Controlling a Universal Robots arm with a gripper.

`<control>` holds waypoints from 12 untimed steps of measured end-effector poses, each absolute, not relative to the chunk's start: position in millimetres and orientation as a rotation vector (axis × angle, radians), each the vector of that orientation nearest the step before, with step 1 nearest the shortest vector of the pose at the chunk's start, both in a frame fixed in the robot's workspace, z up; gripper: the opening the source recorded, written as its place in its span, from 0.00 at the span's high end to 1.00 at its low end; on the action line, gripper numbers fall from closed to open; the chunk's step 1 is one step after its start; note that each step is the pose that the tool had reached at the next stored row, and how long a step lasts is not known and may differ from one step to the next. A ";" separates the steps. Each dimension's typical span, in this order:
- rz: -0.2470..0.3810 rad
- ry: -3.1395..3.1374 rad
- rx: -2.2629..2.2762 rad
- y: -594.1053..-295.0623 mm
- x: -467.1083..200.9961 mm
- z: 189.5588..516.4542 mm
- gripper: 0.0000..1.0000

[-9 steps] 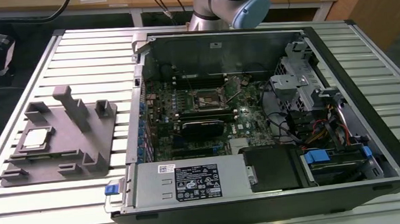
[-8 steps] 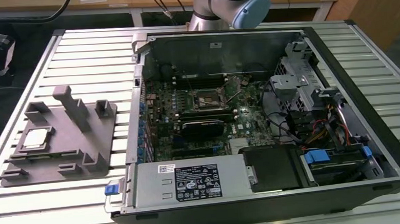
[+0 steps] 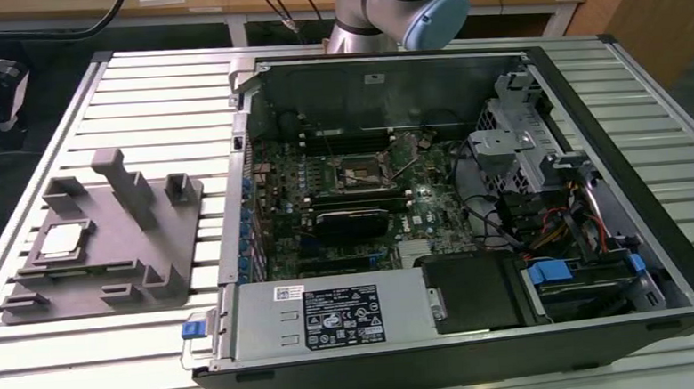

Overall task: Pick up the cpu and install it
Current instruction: 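Reach for the cpu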

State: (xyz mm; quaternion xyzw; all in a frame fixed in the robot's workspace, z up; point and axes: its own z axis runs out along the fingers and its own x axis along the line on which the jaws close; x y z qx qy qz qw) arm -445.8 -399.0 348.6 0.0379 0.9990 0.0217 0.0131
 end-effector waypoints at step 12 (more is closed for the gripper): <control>0.067 3.113 0.118 -399.4 -444.6 345.2 0.89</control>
